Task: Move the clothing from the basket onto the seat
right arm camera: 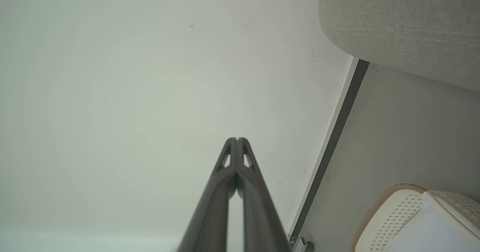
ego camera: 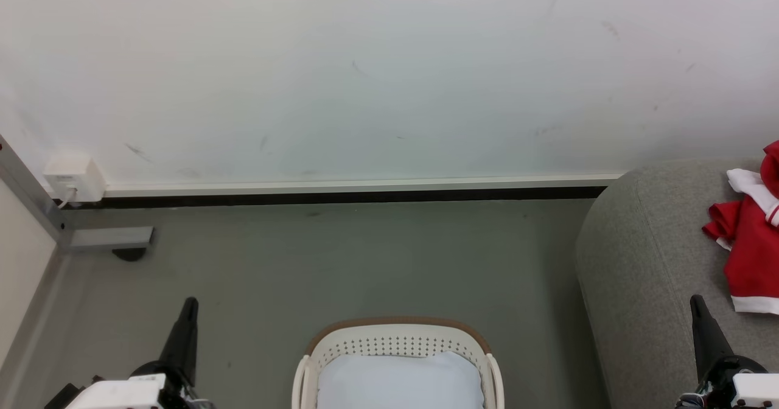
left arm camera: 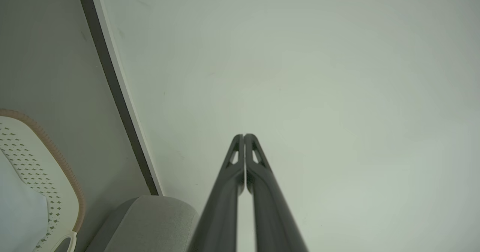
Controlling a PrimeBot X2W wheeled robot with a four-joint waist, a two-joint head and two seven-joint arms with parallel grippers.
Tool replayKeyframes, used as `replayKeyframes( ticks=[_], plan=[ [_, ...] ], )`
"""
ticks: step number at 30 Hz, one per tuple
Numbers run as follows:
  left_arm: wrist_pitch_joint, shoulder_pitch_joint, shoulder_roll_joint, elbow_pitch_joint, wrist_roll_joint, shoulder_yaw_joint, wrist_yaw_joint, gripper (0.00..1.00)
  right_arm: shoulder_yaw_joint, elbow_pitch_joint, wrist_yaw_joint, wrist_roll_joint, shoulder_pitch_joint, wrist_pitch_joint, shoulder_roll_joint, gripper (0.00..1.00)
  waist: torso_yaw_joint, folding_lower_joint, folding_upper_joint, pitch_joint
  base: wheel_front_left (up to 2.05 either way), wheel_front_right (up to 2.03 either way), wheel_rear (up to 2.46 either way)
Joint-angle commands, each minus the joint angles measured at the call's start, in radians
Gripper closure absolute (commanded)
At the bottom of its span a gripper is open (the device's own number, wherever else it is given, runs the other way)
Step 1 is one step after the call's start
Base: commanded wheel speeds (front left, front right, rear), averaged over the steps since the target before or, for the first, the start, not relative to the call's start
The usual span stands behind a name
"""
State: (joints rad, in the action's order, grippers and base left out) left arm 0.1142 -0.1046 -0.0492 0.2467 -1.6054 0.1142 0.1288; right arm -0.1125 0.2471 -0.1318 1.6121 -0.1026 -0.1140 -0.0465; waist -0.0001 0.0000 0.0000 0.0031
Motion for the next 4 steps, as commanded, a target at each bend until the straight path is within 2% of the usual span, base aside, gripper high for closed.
replayKeyframes(
  ticks=[1,4],
  plan=[
    [0.004,-0.009,-0.002,-0.003,-0.014,0.003,0.005,1.00,-0.004,-0.005,0.002,0.001,-0.013,-0.004,-0.007,1.00,0.000,0.0000,0.0000,0.000,0.00,0.00,0.00],
    [0.004,-0.009,-0.002,-0.003,-0.014,0.003,0.005,1.00,-0.004,-0.005,0.002,0.001,-0.013,-0.004,-0.007,1.00,0.000,0.0000,0.0000,0.000,0.00,0.00,0.00]
  ],
)
